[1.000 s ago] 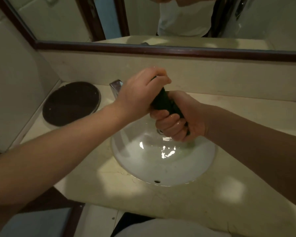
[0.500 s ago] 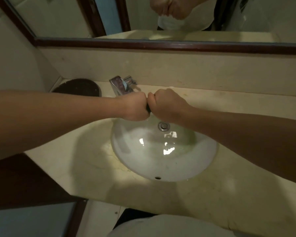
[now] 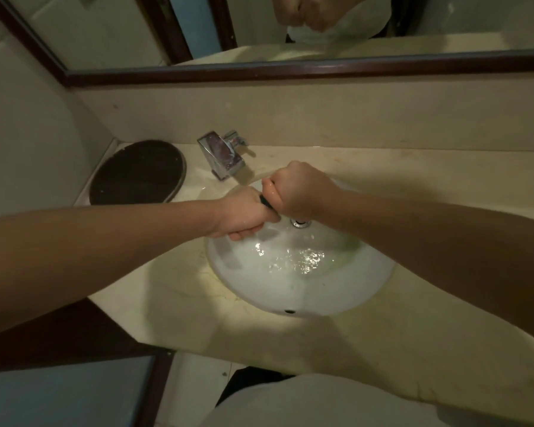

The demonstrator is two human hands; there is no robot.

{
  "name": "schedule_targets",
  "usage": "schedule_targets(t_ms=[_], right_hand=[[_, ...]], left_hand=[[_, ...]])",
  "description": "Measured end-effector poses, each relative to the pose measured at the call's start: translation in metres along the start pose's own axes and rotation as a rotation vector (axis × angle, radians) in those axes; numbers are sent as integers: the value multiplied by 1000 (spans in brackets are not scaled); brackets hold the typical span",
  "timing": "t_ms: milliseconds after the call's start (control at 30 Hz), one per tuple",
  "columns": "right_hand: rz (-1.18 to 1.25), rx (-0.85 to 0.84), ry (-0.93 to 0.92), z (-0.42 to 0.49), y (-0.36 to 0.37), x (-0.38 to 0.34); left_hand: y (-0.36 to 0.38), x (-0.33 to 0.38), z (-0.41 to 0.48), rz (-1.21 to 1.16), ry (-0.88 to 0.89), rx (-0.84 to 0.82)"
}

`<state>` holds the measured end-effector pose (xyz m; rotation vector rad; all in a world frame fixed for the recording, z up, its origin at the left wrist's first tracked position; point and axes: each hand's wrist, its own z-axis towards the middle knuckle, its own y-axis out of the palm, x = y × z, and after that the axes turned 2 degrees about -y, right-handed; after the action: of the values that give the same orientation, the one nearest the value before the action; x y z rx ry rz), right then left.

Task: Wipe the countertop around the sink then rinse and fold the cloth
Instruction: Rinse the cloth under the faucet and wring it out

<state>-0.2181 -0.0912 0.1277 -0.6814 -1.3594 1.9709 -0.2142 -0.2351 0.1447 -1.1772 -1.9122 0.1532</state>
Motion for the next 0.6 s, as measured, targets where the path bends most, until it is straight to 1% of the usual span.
schedule_targets(t_ms=[67, 100, 167, 233, 267, 300, 333, 367, 400, 467, 533, 600], right_hand=[[117, -42, 62, -6, 7, -1], [164, -70, 65, -8, 8, -1], [348, -209, 147, -11, 13, -2], [588, -232, 355, -9, 12, -12], [657, -312, 493, -9, 11, -16], [722, -434, 617, -7, 7, -18], [873, -479, 792, -5, 2, -21], [1036, -473, 920, -2, 1, -22], [1157, -455, 978, 2, 0, -22], [1274, -460, 1010, 9, 0, -21], [1273, -478, 973, 13, -6, -22], [1211, -440, 919, 16, -9, -20]], left_hand=[[4, -3, 4, 49, 21, 52], [4, -5, 6, 109, 38, 90], [2, -10, 8, 276, 77, 161], [-2, -20, 7, 378, 101, 192], [-3, -26, 6, 366, 106, 191], [-4, -31, 4, 331, 128, 200], [-5, -34, -1, 283, 165, 229], [-5, -34, -5, 243, 210, 282], [-4, -33, -9, 211, 260, 345], [-1, -31, -13, 128, 354, 457], [-1, -30, -15, -29, 377, 512], [-7, -34, -15, -224, 364, 535]])
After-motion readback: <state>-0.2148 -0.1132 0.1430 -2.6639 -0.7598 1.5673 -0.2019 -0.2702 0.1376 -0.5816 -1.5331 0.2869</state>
